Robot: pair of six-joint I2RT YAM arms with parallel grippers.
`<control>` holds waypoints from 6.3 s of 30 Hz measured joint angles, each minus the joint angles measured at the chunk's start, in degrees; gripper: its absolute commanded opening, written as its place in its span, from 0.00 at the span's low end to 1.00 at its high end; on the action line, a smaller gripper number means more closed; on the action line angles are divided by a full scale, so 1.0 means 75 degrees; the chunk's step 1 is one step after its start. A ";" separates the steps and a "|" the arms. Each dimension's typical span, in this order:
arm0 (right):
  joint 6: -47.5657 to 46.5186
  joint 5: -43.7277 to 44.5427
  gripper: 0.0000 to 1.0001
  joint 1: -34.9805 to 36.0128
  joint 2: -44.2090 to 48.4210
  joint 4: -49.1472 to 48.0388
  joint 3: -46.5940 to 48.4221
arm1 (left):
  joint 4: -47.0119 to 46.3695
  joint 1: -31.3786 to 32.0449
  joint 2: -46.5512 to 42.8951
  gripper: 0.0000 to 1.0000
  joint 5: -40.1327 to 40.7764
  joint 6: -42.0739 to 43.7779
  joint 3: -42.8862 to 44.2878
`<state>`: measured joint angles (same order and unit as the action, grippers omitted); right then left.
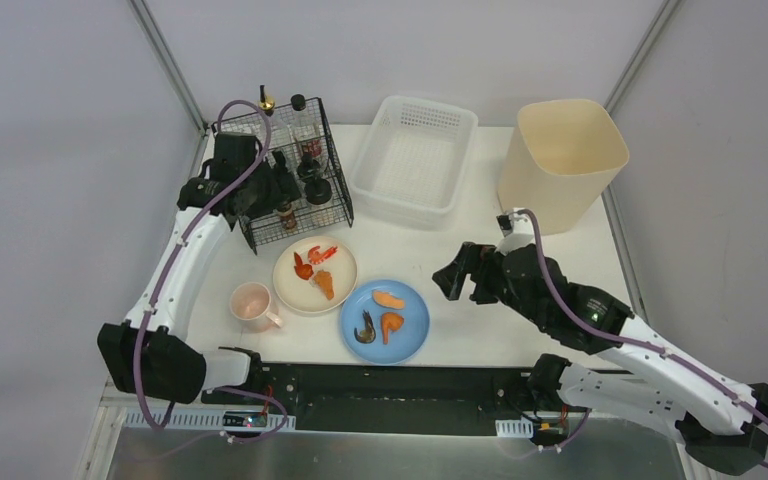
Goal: Clear the kitchen counter
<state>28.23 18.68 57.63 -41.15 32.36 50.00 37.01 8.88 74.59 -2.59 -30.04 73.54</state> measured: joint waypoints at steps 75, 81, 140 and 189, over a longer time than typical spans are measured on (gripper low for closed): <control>0.3308 -0.1378 0.00 0.0280 -0.2955 -0.3153 -0.3112 | 0.0545 0.0874 -0.2906 0.82 -0.1198 0.0411 -0.2127; 0.3214 -0.1180 0.00 0.0280 -0.1918 -0.2092 -0.2769 | 0.0667 0.0874 -0.3034 0.83 -0.1195 0.0440 -0.2075; 0.0903 -0.3086 0.00 -0.9031 -0.7015 0.4115 0.9238 | 0.0635 0.0874 -0.2602 0.86 -0.2605 0.1148 -0.2398; -0.6781 0.4954 0.00 -0.7163 -0.6373 -0.2518 0.5077 | 0.0513 0.0874 -0.2643 0.85 -0.2862 0.1145 -0.2553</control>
<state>-22.63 55.83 3.90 -88.95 13.47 88.07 40.86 15.44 54.76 -24.05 -21.45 54.39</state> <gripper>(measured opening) 0.034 0.846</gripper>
